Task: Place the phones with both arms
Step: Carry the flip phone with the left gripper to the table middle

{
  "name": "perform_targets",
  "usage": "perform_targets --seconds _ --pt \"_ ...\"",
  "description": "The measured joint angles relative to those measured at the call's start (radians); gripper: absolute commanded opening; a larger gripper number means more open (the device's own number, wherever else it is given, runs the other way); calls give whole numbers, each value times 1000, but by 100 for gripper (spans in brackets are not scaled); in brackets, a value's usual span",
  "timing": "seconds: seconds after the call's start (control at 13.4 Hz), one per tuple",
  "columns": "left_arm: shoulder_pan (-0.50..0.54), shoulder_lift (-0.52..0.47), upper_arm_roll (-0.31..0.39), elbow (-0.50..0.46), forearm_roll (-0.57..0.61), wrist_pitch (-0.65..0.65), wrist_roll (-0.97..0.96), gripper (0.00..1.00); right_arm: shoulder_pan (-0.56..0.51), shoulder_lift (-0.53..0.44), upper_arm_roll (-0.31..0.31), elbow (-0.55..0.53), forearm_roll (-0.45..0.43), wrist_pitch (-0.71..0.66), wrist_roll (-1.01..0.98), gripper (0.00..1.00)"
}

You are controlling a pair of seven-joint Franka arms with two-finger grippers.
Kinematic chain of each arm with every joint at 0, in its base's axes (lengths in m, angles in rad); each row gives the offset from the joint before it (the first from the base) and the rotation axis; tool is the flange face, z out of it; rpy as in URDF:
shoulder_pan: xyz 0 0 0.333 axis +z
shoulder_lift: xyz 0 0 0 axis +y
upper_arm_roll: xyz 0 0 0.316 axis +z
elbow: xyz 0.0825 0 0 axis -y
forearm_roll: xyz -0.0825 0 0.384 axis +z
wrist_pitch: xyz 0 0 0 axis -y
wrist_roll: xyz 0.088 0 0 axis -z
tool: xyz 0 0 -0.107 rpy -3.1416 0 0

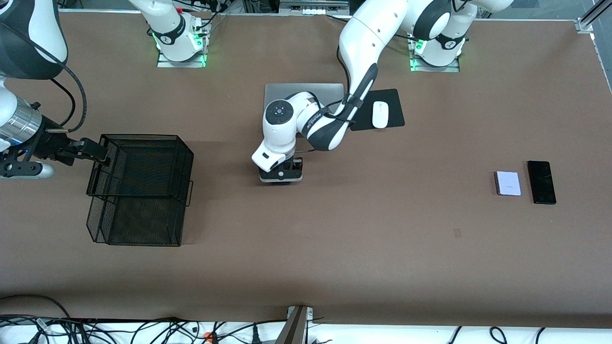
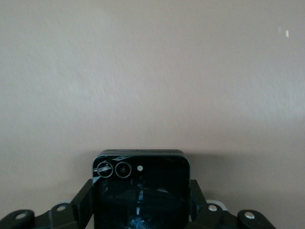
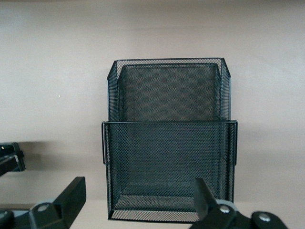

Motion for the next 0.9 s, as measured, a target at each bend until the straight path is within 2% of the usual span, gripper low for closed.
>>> perform_targets --seconds 0.37,0.45,0.52,0.9 --pt "20 43 33 6 0 54 -13 1 -11 4 -5 1 0 0 -1 100" --pt "20 45 33 10 0 58 -17 93 -11 8 -5 1 0 1 -1 100" --pt "20 46 34 10 0 58 -23 100 -11 11 -5 1 0 1 0 100" --pt "22 52 42 16 0 62 -128 100 -13 25 -5 2 0 1 0 100"
